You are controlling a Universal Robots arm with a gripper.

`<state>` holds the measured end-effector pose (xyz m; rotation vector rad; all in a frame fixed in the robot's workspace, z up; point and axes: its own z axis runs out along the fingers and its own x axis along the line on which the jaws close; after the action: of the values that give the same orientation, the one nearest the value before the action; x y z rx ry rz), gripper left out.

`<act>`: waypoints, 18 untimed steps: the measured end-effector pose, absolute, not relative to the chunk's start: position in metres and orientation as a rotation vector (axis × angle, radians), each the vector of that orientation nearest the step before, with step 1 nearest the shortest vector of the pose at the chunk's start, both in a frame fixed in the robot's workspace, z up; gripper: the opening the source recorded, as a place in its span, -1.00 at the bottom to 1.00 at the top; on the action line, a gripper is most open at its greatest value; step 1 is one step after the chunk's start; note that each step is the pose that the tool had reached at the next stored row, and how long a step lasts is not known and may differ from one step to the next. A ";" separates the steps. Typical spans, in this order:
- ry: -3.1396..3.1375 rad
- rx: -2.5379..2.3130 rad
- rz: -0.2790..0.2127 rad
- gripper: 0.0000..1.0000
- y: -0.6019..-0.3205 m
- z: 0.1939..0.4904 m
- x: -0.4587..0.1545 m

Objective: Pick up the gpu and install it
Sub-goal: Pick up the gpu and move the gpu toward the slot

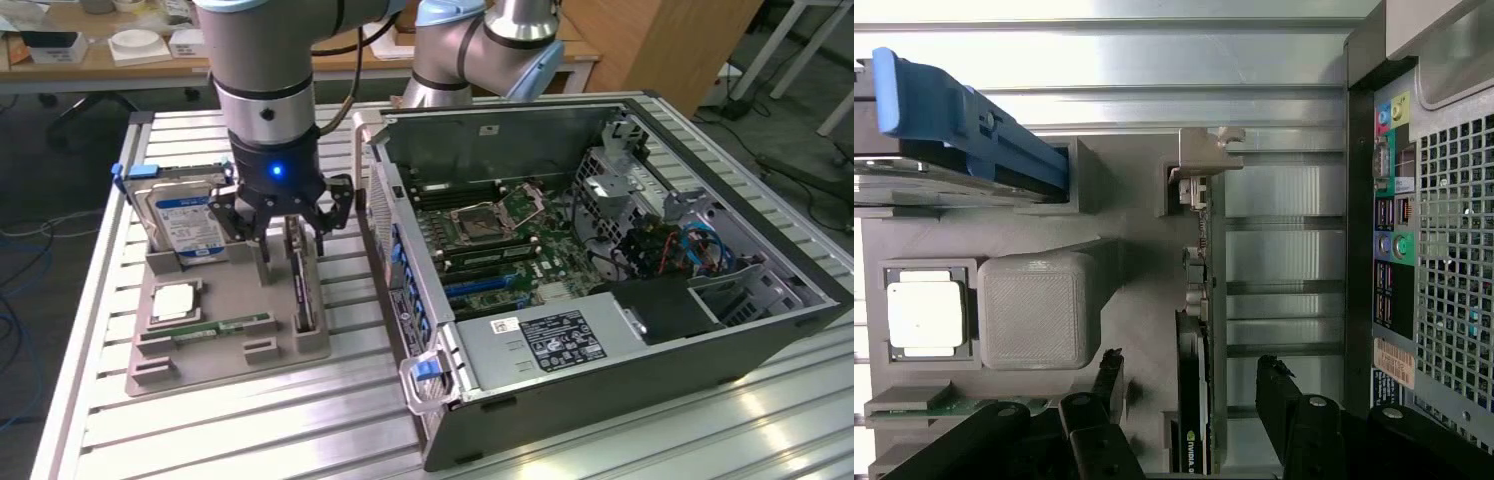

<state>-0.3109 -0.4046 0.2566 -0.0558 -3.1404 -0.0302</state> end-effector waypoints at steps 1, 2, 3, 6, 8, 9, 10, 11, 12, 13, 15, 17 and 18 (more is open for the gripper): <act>-3.140 -0.056 -0.030 0.29 -0.405 0.257 -0.311; -3.140 -0.056 -0.030 0.29 -0.405 0.257 -0.311; -3.140 -0.056 -0.030 0.29 -0.405 0.257 -0.311; -3.140 -0.056 -0.030 0.29 -0.405 0.257 -0.311; -3.140 -0.056 -0.030 0.29 -0.405 0.257 -0.311; -3.140 -0.056 -0.030 0.29 -0.405 0.257 -0.311; -3.140 -0.056 -0.030 0.29 -0.405 0.257 -0.311; -3.140 -0.056 -0.030 0.29 -0.405 0.257 -0.311; -3.140 -0.056 -0.030 0.29 -0.405 0.257 -0.311; -3.140 -0.056 -0.030 0.29 -0.405 0.257 -0.311; -3.140 -0.056 -0.030 0.29 -0.405 0.257 -0.311; -3.140 -0.056 -0.030 0.29 -0.405 0.257 -0.311; -3.140 -0.056 -0.030 0.29 -0.405 0.257 -0.311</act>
<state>-0.3109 -0.4046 0.2566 -0.0557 -3.1405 -0.0303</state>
